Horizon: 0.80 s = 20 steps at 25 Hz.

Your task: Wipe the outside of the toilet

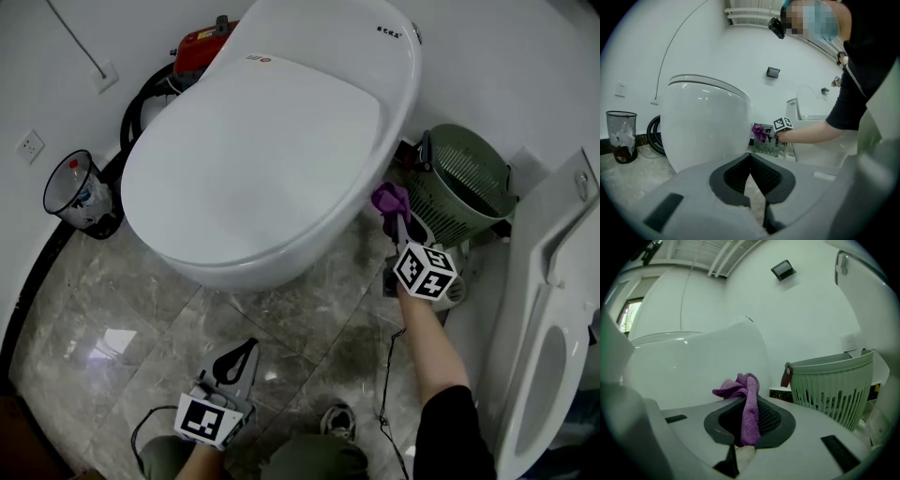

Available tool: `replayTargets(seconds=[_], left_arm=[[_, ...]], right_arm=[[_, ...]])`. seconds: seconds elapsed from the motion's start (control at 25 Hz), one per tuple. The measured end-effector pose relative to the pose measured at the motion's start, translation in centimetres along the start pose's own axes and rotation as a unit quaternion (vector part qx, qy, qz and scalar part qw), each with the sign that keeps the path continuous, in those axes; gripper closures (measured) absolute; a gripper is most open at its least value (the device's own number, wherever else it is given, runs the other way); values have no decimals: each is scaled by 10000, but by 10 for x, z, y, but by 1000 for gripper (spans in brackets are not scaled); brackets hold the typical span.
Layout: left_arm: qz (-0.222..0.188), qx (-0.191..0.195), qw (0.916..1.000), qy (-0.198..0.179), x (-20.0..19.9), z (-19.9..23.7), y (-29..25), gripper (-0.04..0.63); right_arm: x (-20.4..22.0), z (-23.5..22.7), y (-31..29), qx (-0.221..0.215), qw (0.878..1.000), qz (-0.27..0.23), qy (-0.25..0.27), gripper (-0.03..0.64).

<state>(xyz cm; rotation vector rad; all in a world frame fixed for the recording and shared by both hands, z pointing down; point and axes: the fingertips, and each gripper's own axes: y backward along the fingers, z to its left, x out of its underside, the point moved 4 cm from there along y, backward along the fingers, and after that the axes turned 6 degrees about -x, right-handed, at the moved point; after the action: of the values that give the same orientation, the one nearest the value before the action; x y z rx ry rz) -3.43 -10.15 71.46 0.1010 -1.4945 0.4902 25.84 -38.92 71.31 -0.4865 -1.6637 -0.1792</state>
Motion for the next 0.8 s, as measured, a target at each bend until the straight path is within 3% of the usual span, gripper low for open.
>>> replayTargets(seconds=[0.24, 0.4, 0.64, 0.8], left_arm=[[-12, 89, 9999, 55, 1, 4, -3, 591], [-58, 153, 9998, 99, 2, 5, -5, 591], [-109, 238, 9996, 106, 6, 2, -7, 591], [29, 273, 9995, 128, 7, -2, -7, 591]], right_arm=[[33, 62, 75, -655, 9977, -66, 132, 575], [73, 114, 113, -1152, 9931, 189, 109, 575], [138, 194, 121, -2050, 9748, 858, 210, 575], [154, 224, 106, -2395, 9658, 964, 241, 575]])
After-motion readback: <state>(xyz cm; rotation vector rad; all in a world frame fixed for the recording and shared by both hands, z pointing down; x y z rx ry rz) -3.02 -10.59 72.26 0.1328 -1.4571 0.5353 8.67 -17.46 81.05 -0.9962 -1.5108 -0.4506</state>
